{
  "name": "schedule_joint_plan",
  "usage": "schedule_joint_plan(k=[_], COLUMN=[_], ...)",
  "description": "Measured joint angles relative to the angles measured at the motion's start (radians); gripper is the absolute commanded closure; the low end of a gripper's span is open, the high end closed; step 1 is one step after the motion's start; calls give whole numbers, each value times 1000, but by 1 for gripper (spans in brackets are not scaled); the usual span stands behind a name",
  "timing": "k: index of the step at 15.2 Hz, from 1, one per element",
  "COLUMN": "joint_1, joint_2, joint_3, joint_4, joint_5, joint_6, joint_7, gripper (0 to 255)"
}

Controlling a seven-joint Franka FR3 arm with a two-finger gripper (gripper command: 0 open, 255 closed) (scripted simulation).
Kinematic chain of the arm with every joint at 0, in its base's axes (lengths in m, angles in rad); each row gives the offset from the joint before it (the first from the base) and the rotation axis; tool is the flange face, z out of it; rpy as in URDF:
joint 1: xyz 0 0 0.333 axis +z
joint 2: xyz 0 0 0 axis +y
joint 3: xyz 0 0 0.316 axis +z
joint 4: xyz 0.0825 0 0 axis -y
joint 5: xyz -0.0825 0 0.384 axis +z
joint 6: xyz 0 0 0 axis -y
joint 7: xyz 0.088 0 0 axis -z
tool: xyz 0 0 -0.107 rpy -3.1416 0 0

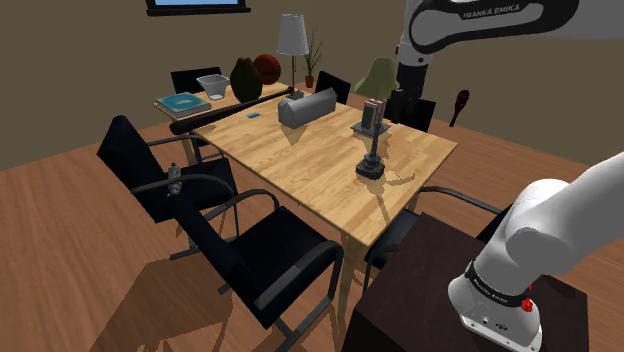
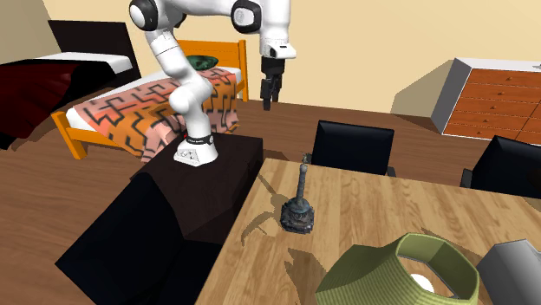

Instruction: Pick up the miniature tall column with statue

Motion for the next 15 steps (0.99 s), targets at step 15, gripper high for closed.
schedule_joint_plan(k=[15], joint_1=[-73], joint_2=[601], joint_3=[-167], joint_4=[544], joint_5=[153], joint_6=[30], joint_7=[-369], gripper=[0])
